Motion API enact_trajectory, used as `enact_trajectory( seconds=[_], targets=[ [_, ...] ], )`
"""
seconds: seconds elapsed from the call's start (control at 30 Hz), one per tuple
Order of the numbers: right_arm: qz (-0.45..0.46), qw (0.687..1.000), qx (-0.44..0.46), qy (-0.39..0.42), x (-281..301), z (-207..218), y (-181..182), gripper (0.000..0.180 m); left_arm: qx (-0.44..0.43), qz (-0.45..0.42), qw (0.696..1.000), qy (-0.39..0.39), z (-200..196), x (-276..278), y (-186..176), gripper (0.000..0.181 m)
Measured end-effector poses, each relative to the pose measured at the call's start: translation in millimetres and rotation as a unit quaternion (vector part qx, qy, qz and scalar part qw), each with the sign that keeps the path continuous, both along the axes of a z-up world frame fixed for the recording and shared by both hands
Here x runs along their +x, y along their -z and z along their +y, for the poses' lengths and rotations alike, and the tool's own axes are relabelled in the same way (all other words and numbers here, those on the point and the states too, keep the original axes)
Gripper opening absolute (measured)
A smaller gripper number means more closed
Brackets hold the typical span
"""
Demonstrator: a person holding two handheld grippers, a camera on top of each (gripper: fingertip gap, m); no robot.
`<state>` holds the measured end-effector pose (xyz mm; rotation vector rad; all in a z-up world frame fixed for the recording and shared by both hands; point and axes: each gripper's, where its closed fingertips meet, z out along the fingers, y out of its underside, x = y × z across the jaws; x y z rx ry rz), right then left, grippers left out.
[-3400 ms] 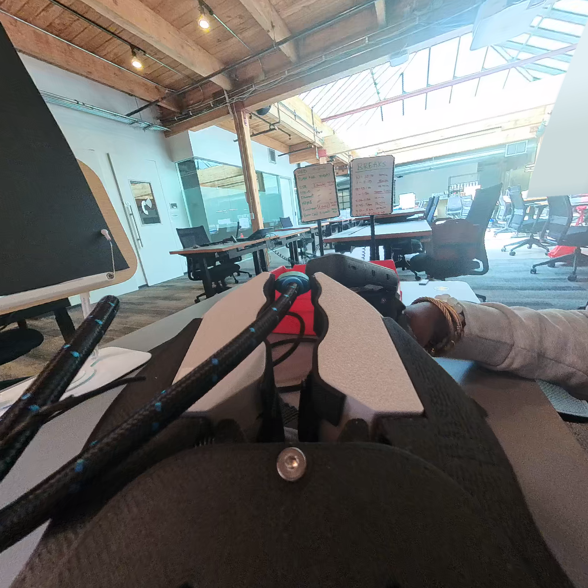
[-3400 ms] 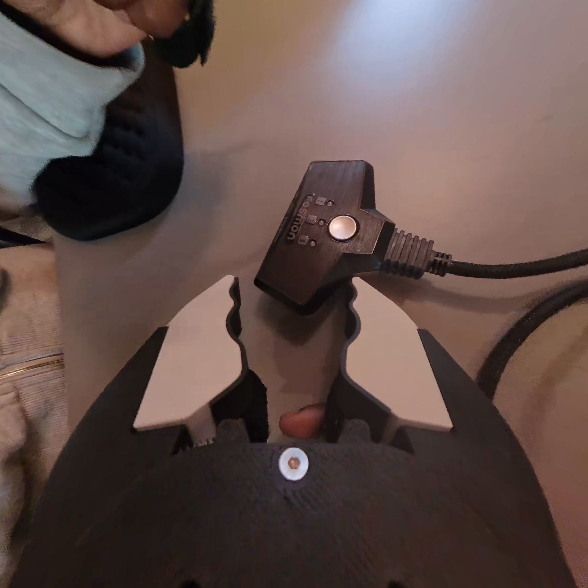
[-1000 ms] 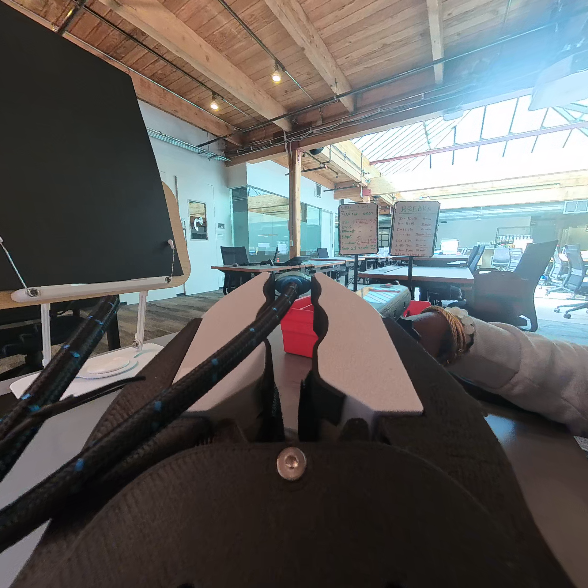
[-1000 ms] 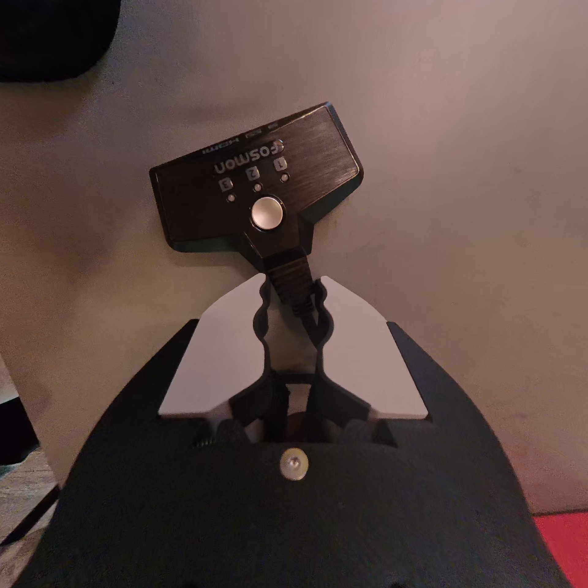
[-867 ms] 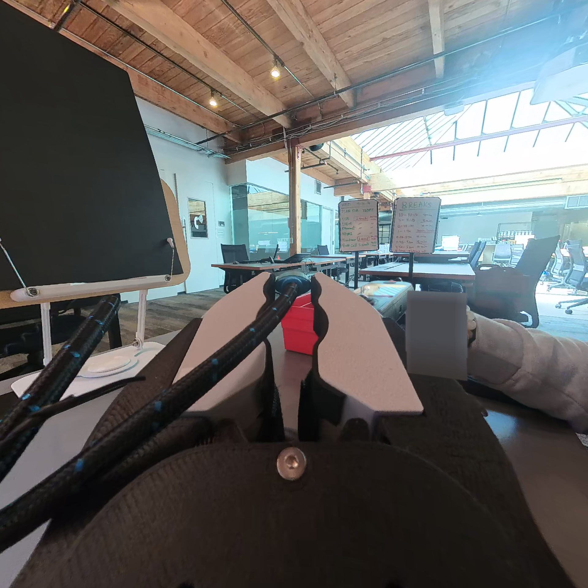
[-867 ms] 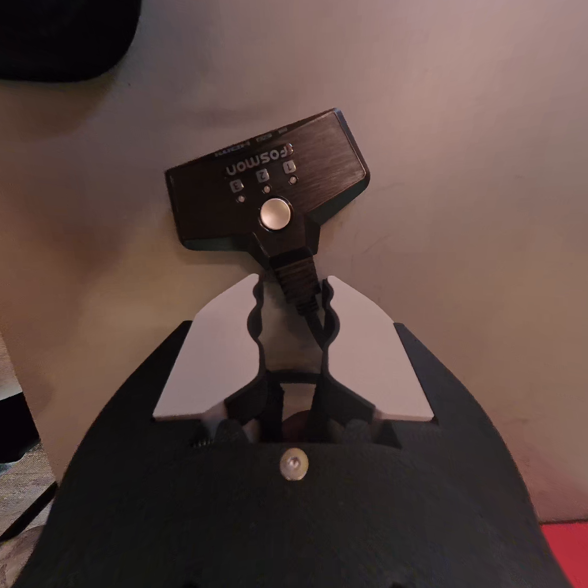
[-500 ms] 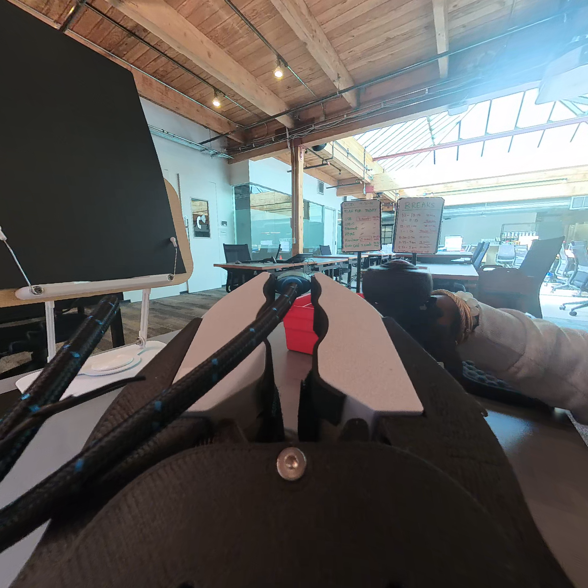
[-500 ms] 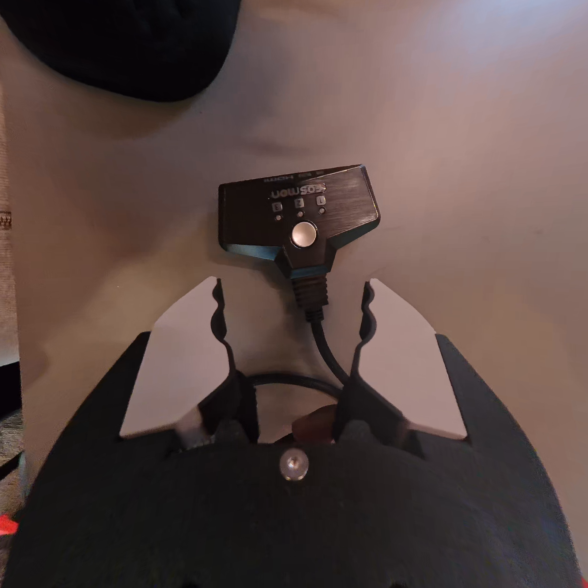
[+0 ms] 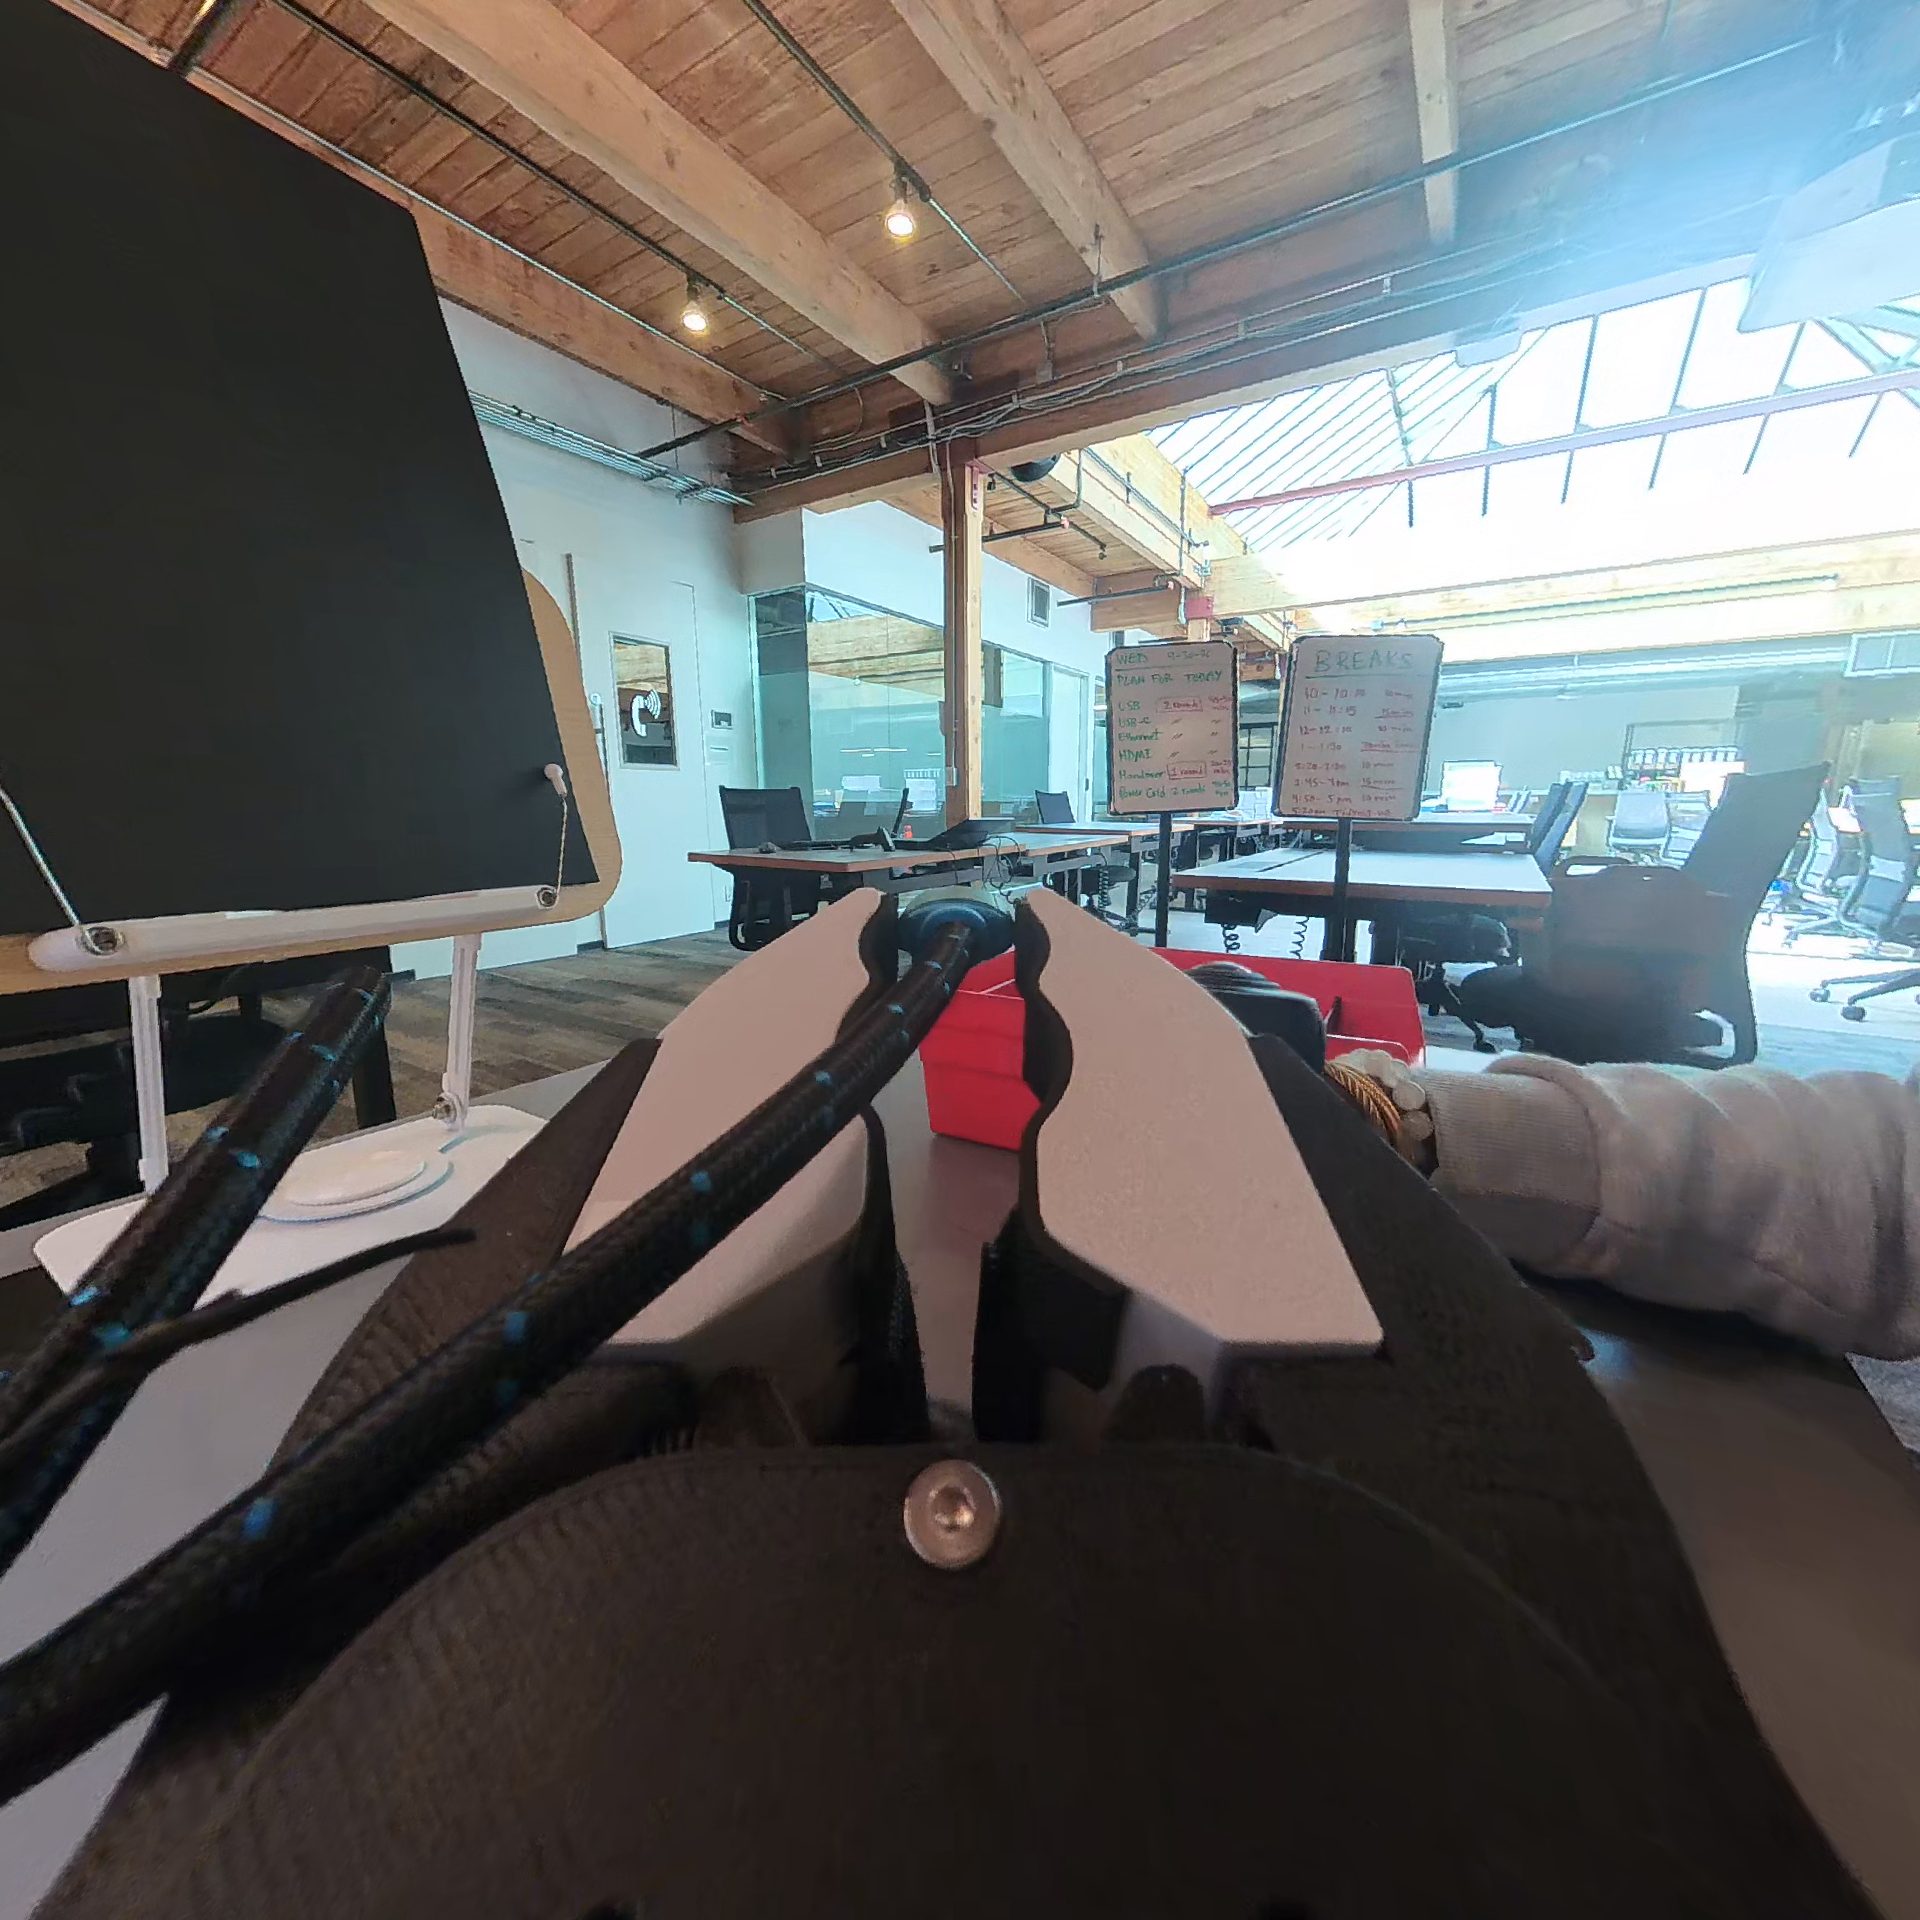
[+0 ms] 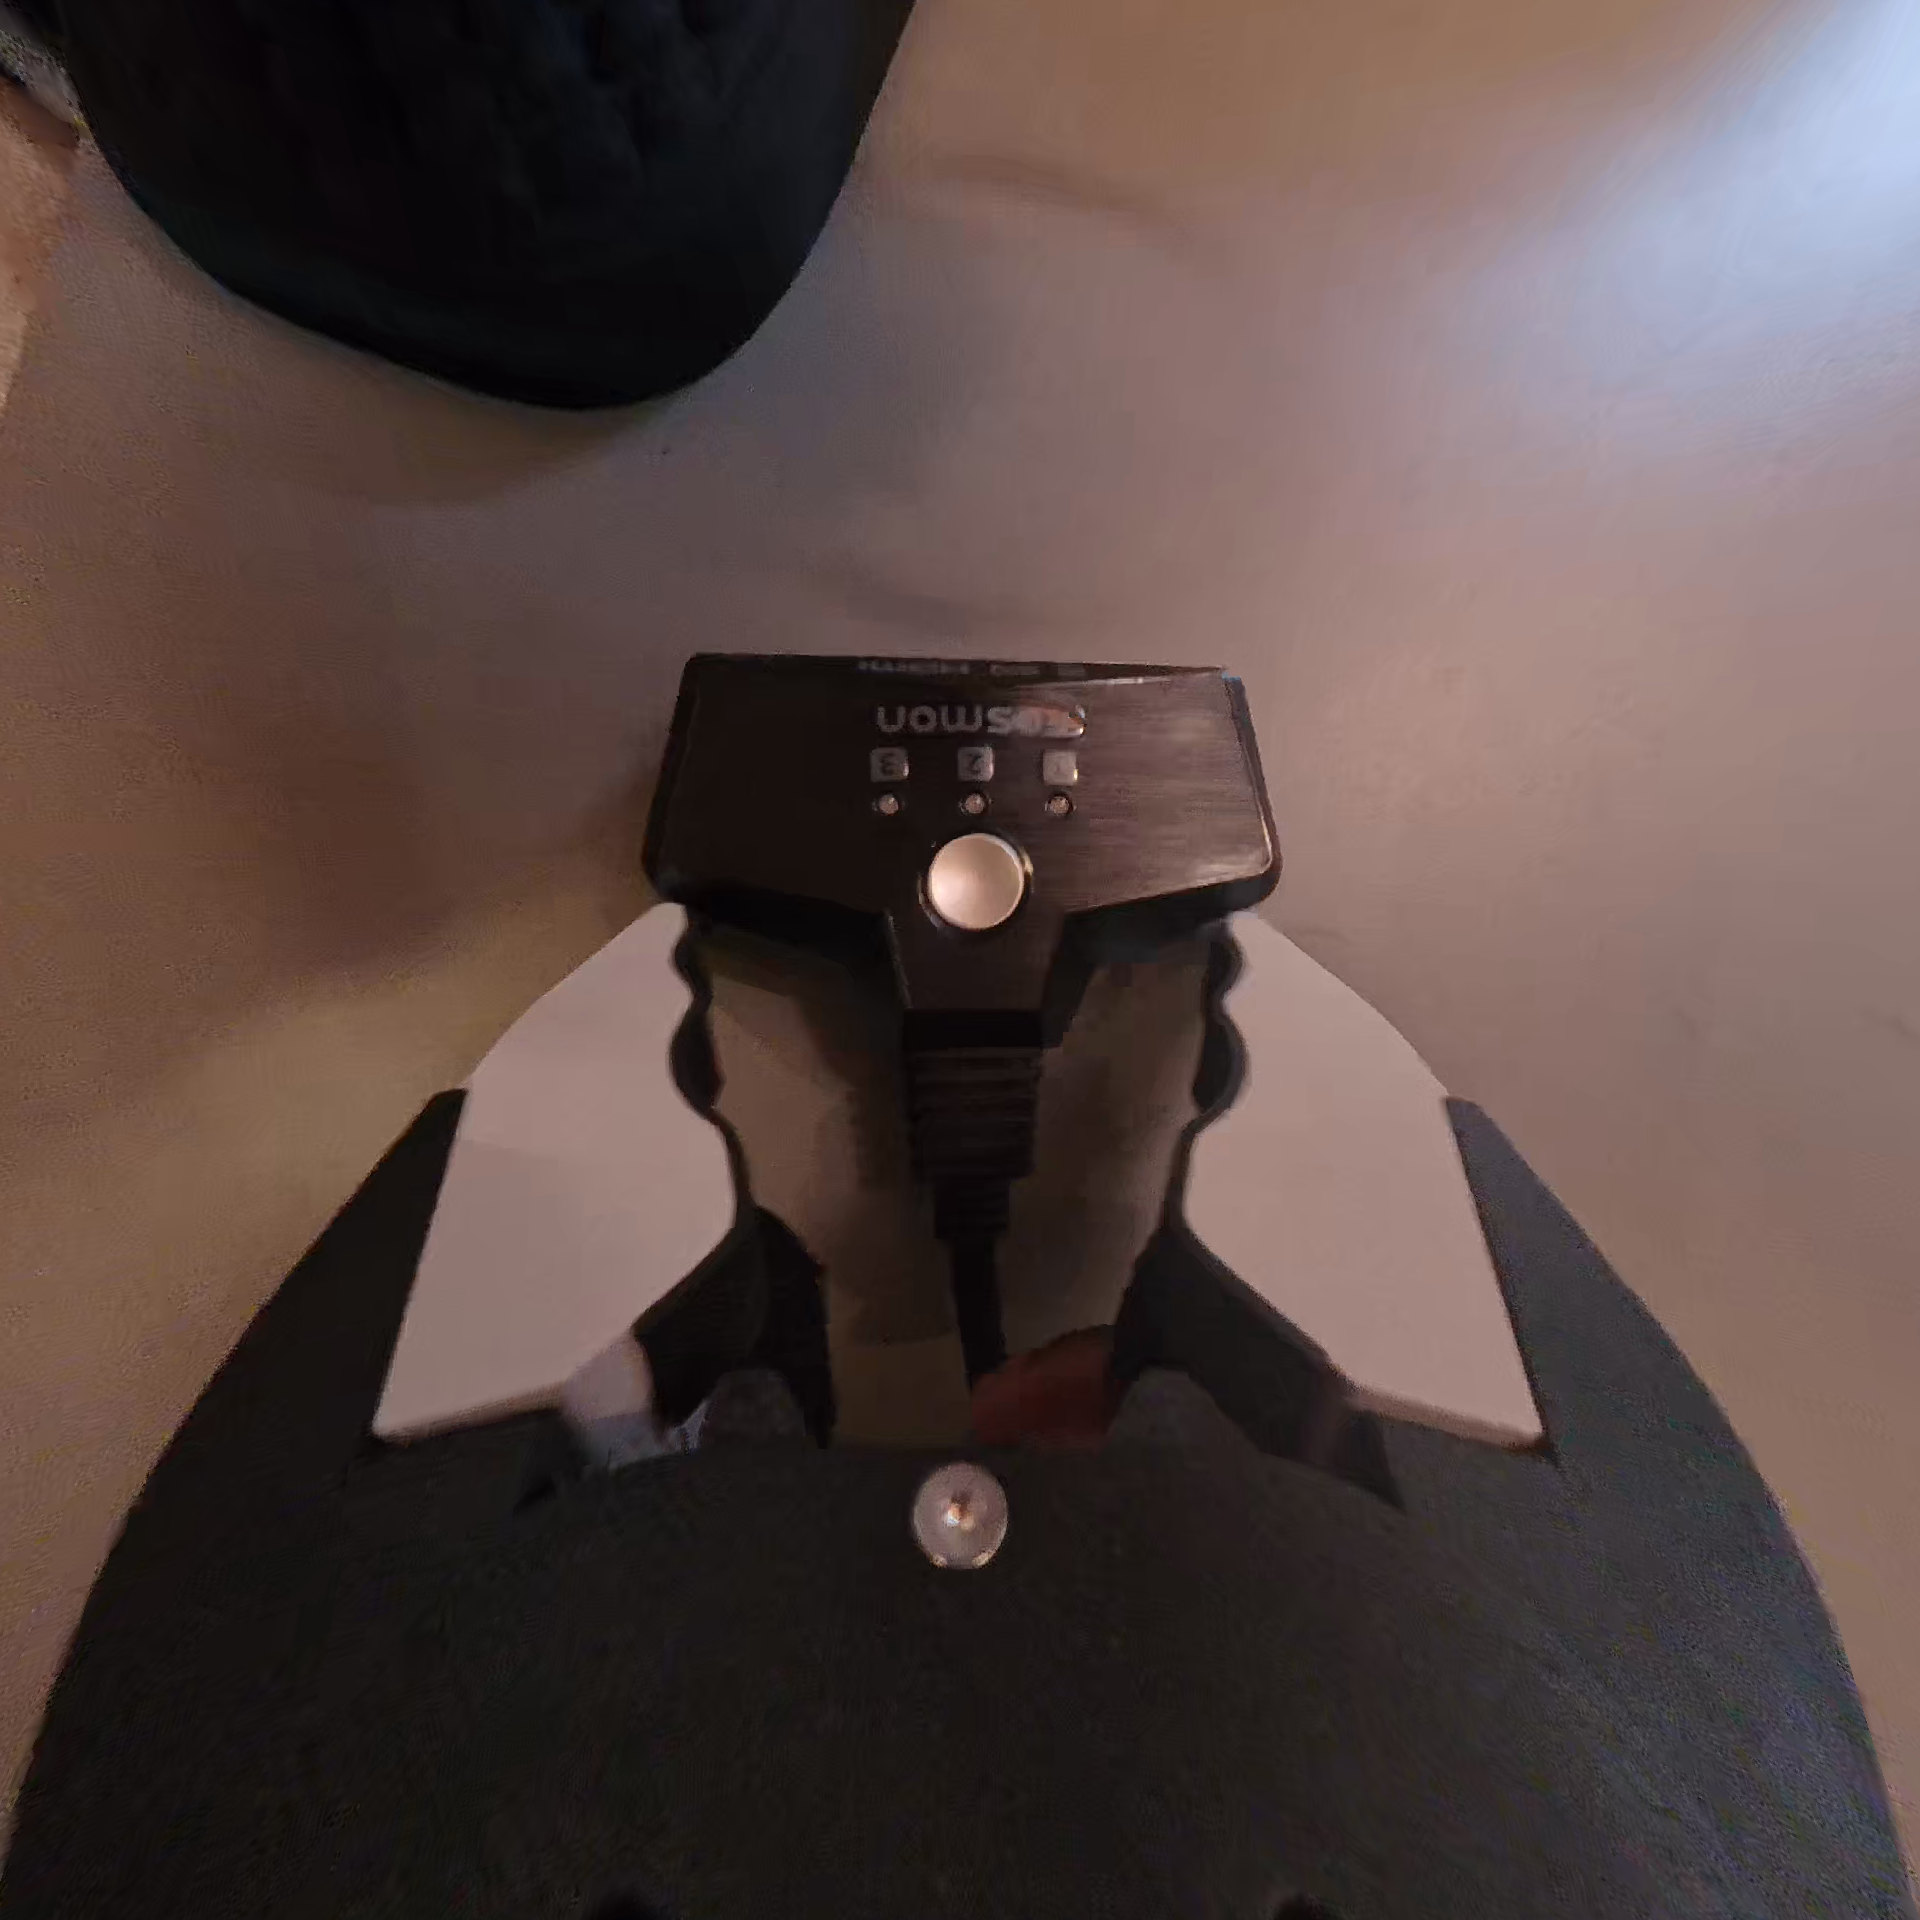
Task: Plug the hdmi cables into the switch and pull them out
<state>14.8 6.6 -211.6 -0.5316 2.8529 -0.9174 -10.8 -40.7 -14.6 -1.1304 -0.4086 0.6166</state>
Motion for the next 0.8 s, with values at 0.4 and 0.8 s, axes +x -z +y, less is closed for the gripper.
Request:
enact_trajectory(
  seconds=[0.4, 0.8],
  targets=[
    [0.061, 0.998, -0.033, 0.011, -13.3, -1.1, -10.8, 0.04, 0.0, 0.003, 1.0, -0.003, -1.0, 0.9, -1.0, 0.02],
    [-0.033, 0.96, -0.257, 0.101, -14.4, 28.1, -104.1, 0.039, 0.013, 0.011, 0.999, 0.037, 1.2, 8.4, -4.5, 0.02]
  ],
)
